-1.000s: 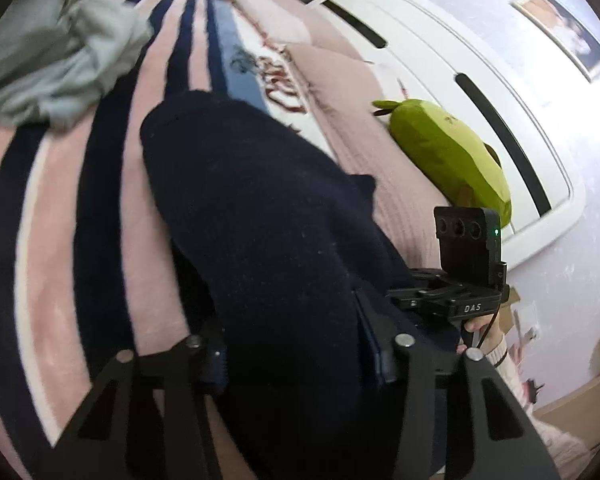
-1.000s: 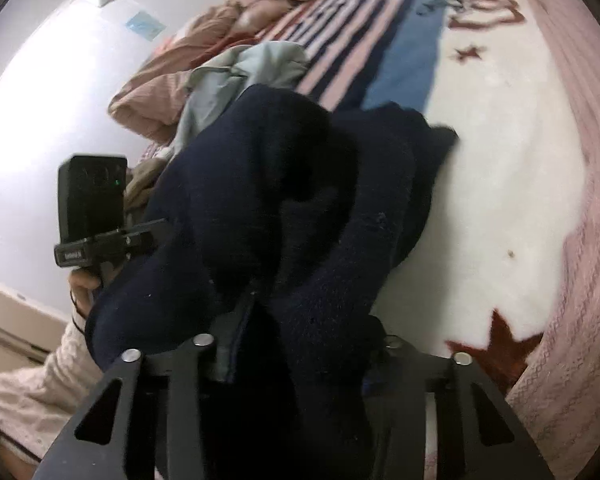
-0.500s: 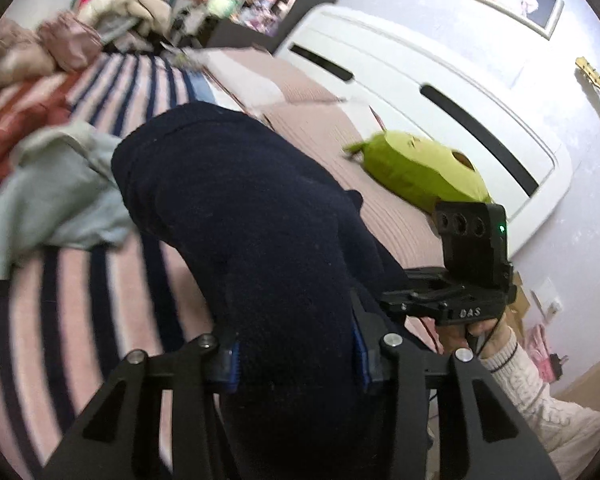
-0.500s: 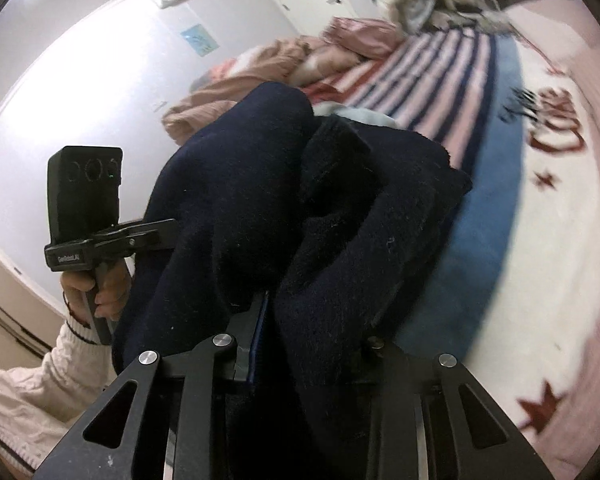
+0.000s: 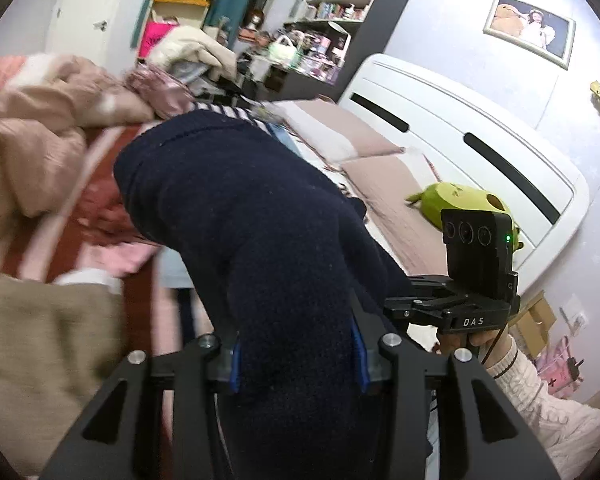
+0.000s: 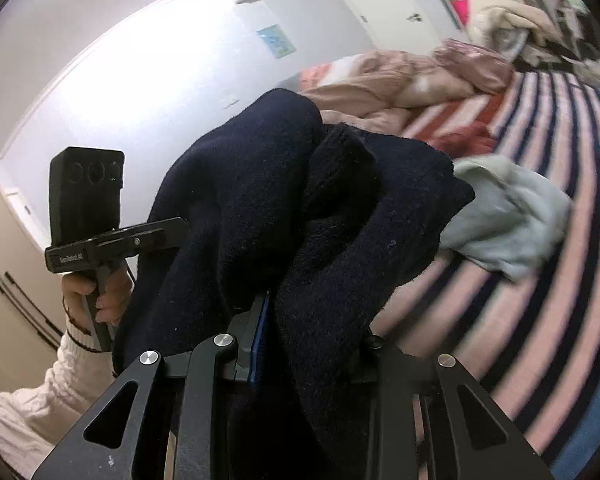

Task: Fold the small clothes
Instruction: 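Lift the sweater bundle with both grippers and carry it across the bed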

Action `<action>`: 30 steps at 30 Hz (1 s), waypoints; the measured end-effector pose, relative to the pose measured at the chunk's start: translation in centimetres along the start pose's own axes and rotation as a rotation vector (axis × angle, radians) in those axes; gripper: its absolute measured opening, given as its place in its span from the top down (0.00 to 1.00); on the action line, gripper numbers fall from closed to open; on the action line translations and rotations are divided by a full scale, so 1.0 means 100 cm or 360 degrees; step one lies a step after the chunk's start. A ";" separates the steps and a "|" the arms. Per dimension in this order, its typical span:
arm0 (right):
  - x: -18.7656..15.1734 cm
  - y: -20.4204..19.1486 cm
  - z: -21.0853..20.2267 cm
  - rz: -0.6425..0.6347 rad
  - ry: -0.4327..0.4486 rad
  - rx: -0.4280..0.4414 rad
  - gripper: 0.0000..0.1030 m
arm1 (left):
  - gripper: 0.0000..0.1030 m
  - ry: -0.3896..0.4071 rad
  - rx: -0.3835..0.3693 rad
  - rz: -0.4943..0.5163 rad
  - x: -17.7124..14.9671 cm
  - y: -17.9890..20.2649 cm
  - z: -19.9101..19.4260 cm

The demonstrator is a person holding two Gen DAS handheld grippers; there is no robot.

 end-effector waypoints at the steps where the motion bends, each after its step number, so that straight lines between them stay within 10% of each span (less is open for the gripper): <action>1: 0.011 -0.012 0.013 -0.0011 0.0015 0.0021 0.79 | 0.64 0.0003 0.0008 0.0009 0.003 -0.006 -0.011; 14: 0.068 -0.113 0.153 -0.0067 -0.0148 0.0158 0.79 | 0.64 0.0016 0.0293 -0.0157 0.041 -0.156 -0.136; 30: 0.040 -0.054 0.272 0.0168 -0.0439 0.0058 0.79 | 0.60 -0.0176 0.0423 -0.0436 0.021 -0.321 -0.069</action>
Point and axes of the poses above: each gripper's, at about its wrist camera, not at the fingertips, and z roughly the way its jaws point, y to its right, x to its top, the point moved 8 cm from there along z, roughly the way its jaws point, and after that the axes turned 12 degrees about -z, right-handed, at the moved point
